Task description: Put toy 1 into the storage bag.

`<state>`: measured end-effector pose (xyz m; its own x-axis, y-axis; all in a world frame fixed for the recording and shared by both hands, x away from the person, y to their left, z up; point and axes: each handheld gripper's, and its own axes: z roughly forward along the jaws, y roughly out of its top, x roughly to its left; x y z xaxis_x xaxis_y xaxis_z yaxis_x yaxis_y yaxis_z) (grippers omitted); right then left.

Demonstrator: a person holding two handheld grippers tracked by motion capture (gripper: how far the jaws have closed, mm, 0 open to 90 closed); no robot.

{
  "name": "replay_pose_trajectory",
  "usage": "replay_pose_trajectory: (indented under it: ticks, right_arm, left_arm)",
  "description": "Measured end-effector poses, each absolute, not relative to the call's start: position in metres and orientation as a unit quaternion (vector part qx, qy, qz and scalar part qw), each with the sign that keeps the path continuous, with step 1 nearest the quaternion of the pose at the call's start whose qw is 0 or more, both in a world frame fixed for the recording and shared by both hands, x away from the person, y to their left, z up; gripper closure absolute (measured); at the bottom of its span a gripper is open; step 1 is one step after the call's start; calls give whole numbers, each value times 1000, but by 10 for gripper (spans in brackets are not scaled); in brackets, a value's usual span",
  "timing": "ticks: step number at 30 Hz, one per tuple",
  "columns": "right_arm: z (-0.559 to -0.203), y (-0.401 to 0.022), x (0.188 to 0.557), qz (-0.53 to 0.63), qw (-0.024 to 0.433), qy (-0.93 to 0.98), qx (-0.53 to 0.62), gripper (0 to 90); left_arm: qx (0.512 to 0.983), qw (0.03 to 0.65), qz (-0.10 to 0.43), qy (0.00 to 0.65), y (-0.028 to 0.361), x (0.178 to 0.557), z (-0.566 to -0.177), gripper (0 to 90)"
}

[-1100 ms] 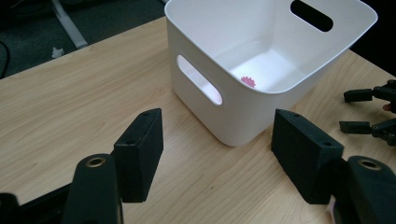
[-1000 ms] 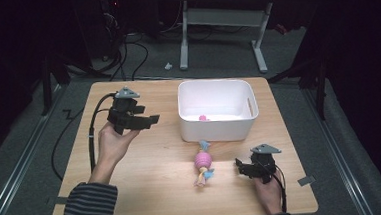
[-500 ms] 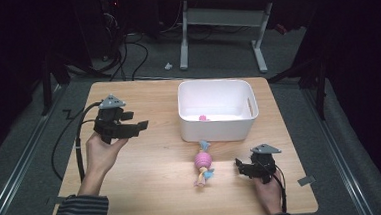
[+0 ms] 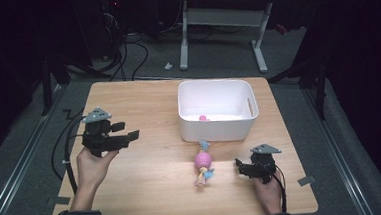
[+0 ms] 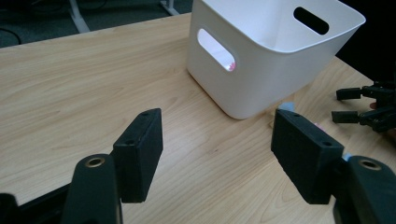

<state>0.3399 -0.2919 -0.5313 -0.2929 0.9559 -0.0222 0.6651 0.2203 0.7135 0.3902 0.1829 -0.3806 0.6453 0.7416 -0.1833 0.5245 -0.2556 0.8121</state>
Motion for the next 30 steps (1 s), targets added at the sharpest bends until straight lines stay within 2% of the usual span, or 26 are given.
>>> replay_pose_trajectory:
  ticks: [15, 30]
  right_arm:
    - [-531, -292, 340, 305, 239, 743, 545, 217]
    - [-531, -292, 340, 305, 238, 743, 546, 217]
  left_arm:
    - [770, 465, 100, 424, 194, 378, -411, 343]
    - [768, 448, 95, 447, 197, 369, -447, 339]
